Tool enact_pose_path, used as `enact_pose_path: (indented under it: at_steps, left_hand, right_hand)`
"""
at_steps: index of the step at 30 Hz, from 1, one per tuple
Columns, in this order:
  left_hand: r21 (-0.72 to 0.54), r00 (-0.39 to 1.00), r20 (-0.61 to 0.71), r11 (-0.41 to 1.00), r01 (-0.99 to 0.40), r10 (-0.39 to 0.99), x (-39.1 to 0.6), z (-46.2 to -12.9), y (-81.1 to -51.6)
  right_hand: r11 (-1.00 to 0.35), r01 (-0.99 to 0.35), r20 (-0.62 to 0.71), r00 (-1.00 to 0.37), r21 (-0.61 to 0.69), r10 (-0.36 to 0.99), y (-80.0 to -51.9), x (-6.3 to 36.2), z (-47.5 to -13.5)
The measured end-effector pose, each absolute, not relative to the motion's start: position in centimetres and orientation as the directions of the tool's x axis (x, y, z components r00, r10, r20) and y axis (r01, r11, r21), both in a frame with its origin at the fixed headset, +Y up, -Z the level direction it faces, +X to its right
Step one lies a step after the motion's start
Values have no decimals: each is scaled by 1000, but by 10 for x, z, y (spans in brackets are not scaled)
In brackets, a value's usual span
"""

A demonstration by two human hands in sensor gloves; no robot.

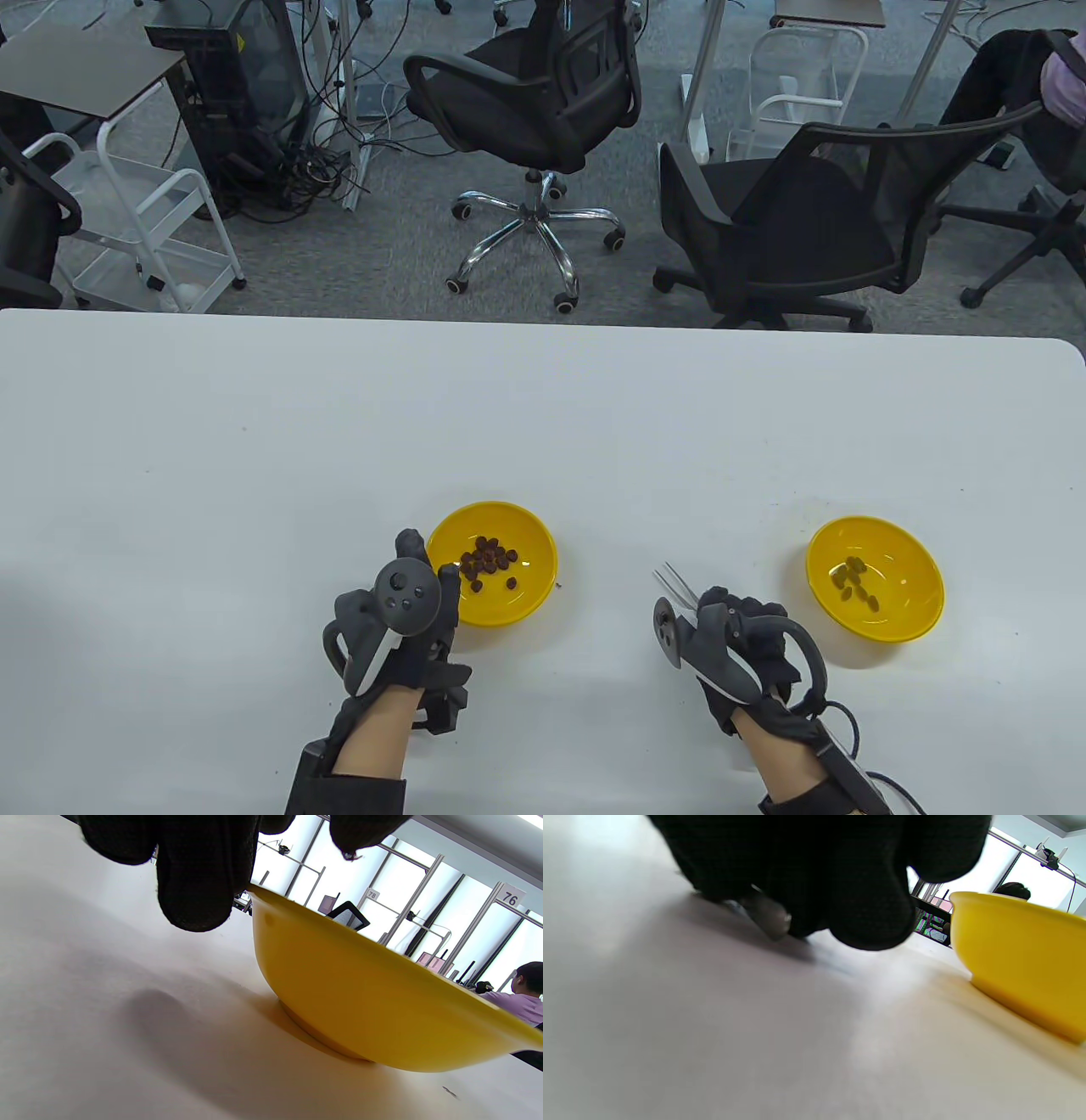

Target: Pick raisins with tweezers into bowl

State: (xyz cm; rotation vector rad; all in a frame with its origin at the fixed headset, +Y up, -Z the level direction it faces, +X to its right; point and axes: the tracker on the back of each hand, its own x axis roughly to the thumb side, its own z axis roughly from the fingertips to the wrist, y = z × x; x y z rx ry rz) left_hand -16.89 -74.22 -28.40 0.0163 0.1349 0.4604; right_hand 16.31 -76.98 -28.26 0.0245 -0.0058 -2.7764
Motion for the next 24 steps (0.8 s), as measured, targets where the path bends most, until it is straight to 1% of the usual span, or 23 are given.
enact_pose_path:
  at_steps: [6, 9, 12, 13, 16, 18, 19, 21, 24]
  left_hand:
    - [29, 886, -100, 891, -453, 453, -168, -284, -742]
    - [40, 896, -65, 898, -438, 440, -163, -282, -738]
    - [84, 929, -33, 928, -364, 367, -157, -278, -732]
    - [97, 945, -9, 941, -324, 327, -153, -276, -729]
    - [119, 969, 64, 963, -244, 237, -142, -270, -724]
    - [99, 974, 130, 975, -201, 187, -132, -266, -722]
    - [68, 970, 177, 981, -183, 169, -125, -265, -722]
    - [6, 960, 245, 989, -144, 139, -114, -262, -724]
    - [-83, 942, 328, 996, -44, 69, -101, -259, -730]
  right_hand:
    - [-958, 285, -38, -958, -19, -284, -761, 170, -281]
    - [-970, 224, -46, -974, -92, -221, -749, 174, -277]
    - [-970, 165, -45, -986, -179, -160, -739, 176, -273]
    - [-966, 135, -39, -991, -221, -130, -734, 177, -270]
    - [-957, 76, -17, -997, -280, -74, -727, 180, -266]
    - [-959, 33, 5, -999, -283, -35, -724, 182, -265]
    - [-963, -1, 30, -1000, -271, -7, -723, 184, -265]
    - [-966, -23, 36, -999, -259, 14, -724, 186, -265]
    - [-976, -33, 86, -996, -216, 14, -727, 187, -267]
